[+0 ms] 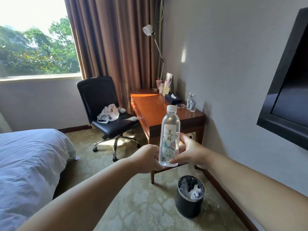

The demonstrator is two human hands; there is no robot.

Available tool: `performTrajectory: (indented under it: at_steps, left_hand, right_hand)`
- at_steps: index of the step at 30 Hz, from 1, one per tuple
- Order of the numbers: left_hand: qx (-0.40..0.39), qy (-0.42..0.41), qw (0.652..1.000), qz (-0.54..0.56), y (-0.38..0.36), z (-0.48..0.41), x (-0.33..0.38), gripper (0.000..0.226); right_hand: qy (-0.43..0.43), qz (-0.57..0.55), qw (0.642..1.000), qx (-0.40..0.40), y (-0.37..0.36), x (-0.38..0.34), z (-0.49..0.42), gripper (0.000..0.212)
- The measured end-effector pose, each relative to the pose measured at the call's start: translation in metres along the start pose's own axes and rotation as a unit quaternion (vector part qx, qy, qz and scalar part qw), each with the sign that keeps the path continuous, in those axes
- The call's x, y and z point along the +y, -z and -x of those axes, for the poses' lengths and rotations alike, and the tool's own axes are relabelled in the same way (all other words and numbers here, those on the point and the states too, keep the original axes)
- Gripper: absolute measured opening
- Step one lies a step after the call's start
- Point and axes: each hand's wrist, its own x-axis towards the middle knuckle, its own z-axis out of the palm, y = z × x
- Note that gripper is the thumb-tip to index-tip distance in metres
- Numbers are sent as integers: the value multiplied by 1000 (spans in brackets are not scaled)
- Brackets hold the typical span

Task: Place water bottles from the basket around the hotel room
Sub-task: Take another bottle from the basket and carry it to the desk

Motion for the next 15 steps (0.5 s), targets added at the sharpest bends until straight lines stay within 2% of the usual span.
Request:
performTrajectory:
  at_steps: [8, 15]
  left_hand:
    - [-20, -14, 999, -23, 83, -127, -70, 28]
    - [-8, -35, 998, -45, 97, -232, -91, 35]
  right_hand:
    - [-3, -7, 998, 68, 10, -25, -142, 111]
    - [-16, -21, 990, 137, 50, -10, -224, 108]
